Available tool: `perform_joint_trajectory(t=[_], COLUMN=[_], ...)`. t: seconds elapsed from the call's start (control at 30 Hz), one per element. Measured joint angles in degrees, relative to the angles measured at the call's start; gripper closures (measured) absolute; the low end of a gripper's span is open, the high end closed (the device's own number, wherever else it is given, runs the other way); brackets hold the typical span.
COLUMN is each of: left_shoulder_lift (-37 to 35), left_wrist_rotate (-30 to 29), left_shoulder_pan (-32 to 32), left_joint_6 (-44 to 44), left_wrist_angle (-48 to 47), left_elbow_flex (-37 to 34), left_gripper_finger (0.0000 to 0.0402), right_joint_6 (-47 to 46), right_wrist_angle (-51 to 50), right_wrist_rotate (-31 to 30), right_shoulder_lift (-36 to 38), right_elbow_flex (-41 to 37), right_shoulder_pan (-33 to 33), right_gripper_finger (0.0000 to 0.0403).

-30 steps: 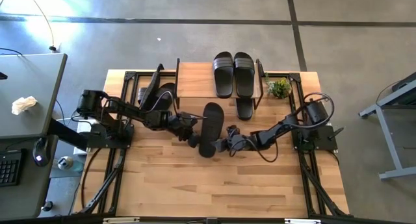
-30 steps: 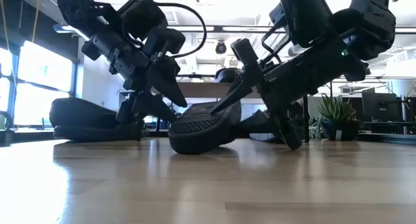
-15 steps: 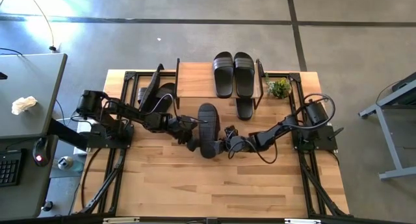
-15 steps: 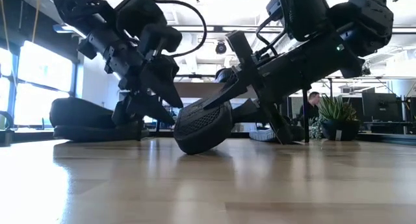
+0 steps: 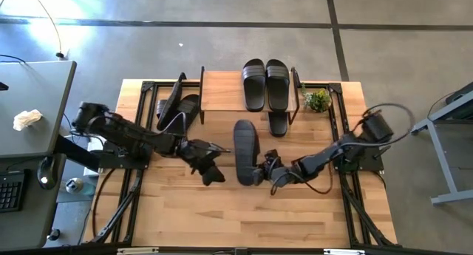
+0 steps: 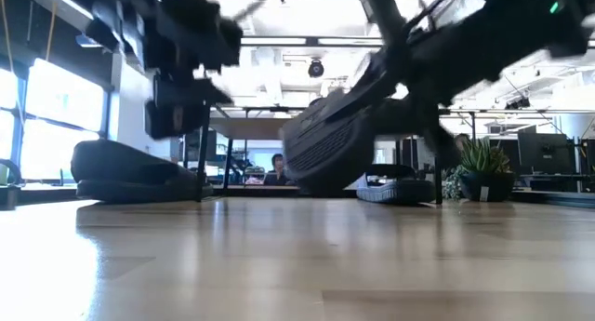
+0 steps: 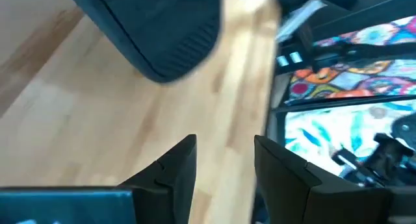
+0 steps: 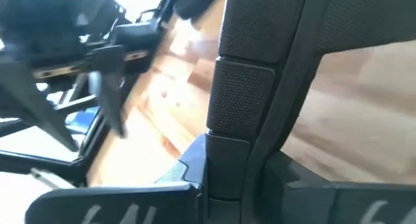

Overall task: Pick and place slides into the shelf
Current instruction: Put the black slipper under the shelf

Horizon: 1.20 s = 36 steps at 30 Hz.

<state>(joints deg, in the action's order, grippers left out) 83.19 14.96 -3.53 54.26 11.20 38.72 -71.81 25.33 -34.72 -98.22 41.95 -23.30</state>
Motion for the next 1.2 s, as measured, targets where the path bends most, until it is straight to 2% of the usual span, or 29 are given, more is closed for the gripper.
perform_joint_trajectory(t=[0.13, 0.27, 0.4, 0.67, 0.93, 1.2], left_shoulder_lift=[-5.53, -10.70, -14.17, -15.69, -15.69, -15.69], left_wrist_rotate=[-3.45, -6.33, -7.55, -8.17, -8.18, -9.47], left_shoulder_pan=[-2.90, -4.71, -5.73, -6.77, -6.62, -6.62], left_joint_6=[-1.03, -2.47, -4.39, -5.50, -6.41, -6.46], left_wrist_angle=[-0.08, -0.71, -0.85, -1.44, -4.46, -8.00], left_elbow_flex=[0.02, 0.00, 0.02, 0.00, 0.00, 0.00], left_gripper_finger=[0.0263, 0.0264, 0.0264, 0.0264, 0.0264, 0.0264], right_joint_6=[-0.33, 0.09, 2.75, 7.99, 16.06, 24.45], right_wrist_angle=[-17.05, -40.72, -61.70, -88.18, -105.24, -107.02], right_wrist_rotate=[-3.05, -1.64, 1.27, 6.53, 6.71, 5.60], right_shoulder_lift=[6.75, 9.77, 8.64, 1.54, -10.10, -19.48], right_elbow_flex=[3.23, 12.64, 24.65, 42.42, 55.14, 59.71], right_shoulder_pan=[-2.03, -2.39, -2.34, -2.35, -2.35, -1.67], right_gripper_finger=[0.0353, 0.0353, 0.0354, 0.0354, 0.0354, 0.0354])
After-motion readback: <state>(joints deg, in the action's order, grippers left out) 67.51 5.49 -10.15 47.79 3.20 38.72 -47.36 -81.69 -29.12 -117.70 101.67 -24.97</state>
